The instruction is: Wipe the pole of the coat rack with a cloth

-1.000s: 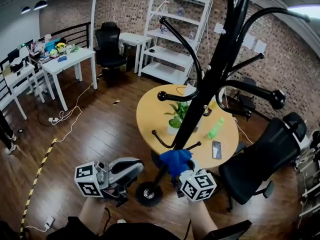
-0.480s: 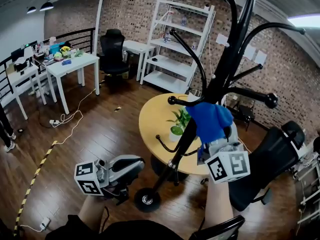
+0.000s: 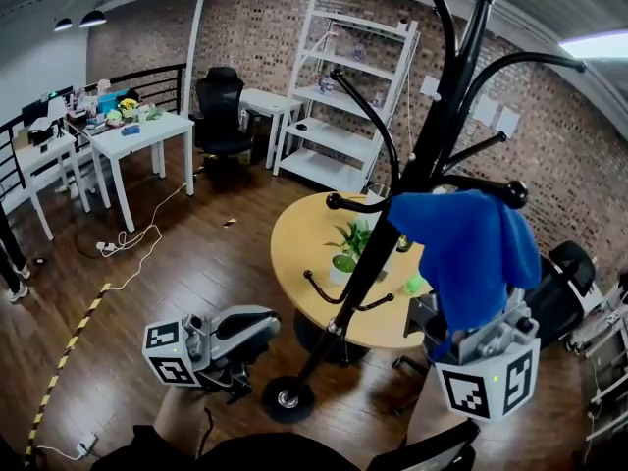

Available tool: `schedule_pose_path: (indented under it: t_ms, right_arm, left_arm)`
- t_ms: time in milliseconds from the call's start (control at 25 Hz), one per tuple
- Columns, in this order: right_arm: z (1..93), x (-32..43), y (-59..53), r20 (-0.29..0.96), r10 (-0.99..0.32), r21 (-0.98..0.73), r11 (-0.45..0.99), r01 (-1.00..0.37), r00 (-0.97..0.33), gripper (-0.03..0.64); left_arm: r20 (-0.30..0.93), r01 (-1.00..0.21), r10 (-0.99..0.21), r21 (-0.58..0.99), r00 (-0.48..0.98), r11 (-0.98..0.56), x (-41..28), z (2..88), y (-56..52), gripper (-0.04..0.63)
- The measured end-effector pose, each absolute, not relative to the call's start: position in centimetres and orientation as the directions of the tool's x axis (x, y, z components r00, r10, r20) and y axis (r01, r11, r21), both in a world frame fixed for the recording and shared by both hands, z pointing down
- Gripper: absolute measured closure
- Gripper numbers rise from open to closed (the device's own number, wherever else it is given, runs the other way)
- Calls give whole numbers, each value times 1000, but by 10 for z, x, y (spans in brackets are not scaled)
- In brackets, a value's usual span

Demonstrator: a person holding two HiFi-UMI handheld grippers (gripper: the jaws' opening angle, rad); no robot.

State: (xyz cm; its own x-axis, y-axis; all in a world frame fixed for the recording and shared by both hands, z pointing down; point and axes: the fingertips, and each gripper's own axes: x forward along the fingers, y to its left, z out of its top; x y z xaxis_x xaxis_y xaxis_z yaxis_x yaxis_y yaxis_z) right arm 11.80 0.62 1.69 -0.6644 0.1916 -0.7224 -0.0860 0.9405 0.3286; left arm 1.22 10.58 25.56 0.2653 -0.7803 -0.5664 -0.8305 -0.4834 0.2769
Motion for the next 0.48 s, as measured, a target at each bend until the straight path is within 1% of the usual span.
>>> schedule_pose_path:
  t_ms: [120,200,360,480]
  right_arm:
    - [20,115,2,-725,183,349,928,-126,-664,594]
    - [31,92,-18,-687,137,319,939,-127,-713,594]
    - [83,21,-71,-519,28,217,971,-100,-854,594]
    - [132,-1,-88,-433,-19,176,979,-105,-901,594]
  left_arm:
    - [-562,-830,-784,282,264,-481,14,258,105,595]
    - [-557,-827,-788,290,263,-481,15,260,104,595]
    - [-554,-823,-792,305,255,-478,15,263,104,595]
    - [-549,-821,-799,320,246,-473,13,268,105,595]
